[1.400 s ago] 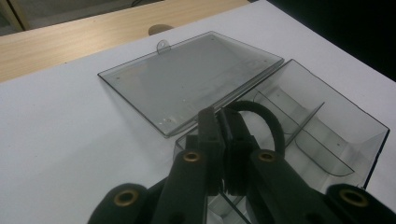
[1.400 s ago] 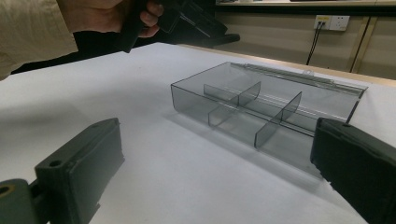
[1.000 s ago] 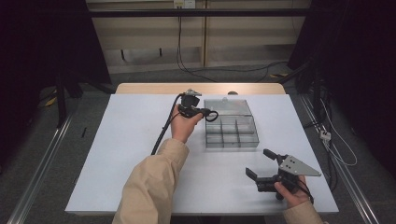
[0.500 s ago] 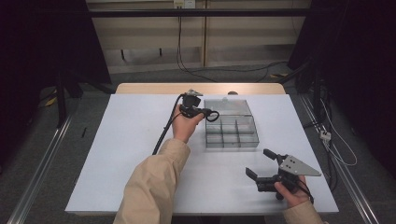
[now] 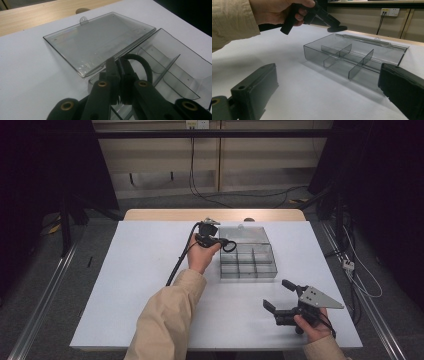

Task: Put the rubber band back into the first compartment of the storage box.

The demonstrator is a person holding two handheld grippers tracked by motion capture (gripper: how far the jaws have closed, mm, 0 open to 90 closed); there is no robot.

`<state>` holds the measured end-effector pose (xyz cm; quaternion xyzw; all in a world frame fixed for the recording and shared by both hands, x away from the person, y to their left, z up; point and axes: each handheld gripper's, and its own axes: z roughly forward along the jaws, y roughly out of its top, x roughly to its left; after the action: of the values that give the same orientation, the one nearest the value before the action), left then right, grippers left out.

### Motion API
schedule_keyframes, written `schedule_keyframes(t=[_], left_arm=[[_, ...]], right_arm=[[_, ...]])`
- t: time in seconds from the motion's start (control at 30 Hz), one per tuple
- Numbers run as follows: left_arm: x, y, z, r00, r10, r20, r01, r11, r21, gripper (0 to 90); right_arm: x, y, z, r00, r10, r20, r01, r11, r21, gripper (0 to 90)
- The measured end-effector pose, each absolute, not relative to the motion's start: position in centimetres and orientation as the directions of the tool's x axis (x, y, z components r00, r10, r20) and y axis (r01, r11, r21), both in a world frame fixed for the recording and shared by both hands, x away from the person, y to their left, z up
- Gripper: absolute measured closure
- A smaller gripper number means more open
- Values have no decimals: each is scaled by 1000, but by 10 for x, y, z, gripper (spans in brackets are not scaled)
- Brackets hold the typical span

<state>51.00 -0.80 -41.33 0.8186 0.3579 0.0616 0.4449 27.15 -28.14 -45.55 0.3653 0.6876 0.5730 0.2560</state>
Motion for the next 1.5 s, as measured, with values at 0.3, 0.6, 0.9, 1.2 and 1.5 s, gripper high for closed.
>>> schedule_keyframes(t=[0.3,0.6,0.9,1.2,1.5], left_arm=[[510,-10,-417,740,641,-204,530,-368,764,877],[510,-11,-421,741,642,-194,533,-387,753,873],[510,-13,-424,742,643,-191,534,-394,748,867],[510,-13,-427,739,648,-184,534,-398,746,773],[509,-10,-419,741,645,-188,528,-385,757,718]], right_arm=[[271,-281,-456,-606,793,65,207,79,975,25],[271,-281,-455,-608,791,65,207,78,975,25],[271,-281,-455,-609,791,65,206,78,975,27],[271,-281,-455,-612,788,68,206,76,976,27],[272,-281,-455,-613,787,66,203,76,976,27]])
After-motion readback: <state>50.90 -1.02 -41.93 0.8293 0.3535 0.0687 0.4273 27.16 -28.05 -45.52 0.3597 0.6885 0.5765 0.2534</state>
